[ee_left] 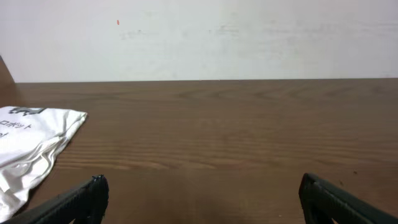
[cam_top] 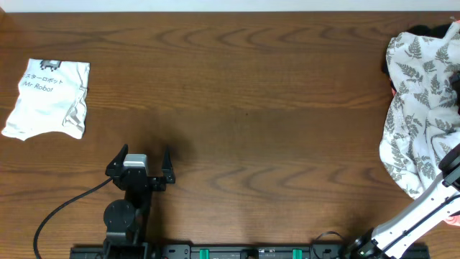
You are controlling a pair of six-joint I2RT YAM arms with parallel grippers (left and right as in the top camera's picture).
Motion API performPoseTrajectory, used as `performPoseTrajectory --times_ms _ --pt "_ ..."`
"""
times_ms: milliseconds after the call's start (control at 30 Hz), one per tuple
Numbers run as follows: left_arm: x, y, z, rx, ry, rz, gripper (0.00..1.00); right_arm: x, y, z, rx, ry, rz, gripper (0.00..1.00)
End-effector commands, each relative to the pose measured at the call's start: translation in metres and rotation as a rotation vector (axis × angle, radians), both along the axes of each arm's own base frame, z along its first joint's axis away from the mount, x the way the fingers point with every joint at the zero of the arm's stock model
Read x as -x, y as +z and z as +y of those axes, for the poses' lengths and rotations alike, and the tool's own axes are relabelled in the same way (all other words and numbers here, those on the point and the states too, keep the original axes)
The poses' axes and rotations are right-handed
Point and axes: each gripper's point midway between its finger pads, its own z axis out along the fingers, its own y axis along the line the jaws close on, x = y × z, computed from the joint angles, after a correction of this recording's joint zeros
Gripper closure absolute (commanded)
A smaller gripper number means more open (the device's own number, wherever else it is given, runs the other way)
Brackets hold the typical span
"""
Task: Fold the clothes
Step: 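Reach the right gripper to the fern-print garment and grasp its edge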
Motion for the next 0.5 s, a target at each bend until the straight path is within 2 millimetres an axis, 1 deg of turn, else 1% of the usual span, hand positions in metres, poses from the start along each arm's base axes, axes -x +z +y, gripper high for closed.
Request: performPoseTrajectory --times_ms 0,167,233,267,400,467 --pt "0.001 -0.016 0.004 -0.014 0.024 0.049 0.02 -0.008 0.001 0.004 -0.025 0.015 -0.035 0.23" --pt "0.001 -0.016 0.004 -0.014 0.024 0.049 0.02 -0.023 0.018 0.011 -0.017 0.090 -0.126 0.34" --pt "0.001 -0.016 0.004 -0.014 0.024 0.049 0.02 -0.027 0.024 0.012 -0.009 0.109 -0.154 0.45" --pt "0.001 -0.016 0.004 -0.014 0.024 0.049 0.02 -0.028 0.025 0.012 -0.007 0.112 -0.159 0.49" --pt "0.001 -0.016 0.004 -0.014 0.024 0.049 0.02 -0.028 0.025 0.013 -0.009 0.115 -0.160 0.51" --pt "0.001 -0.016 0.004 -0.014 0.024 0.049 0.02 -0.029 0.025 0.014 -0.014 0.122 -0.163 0.57"
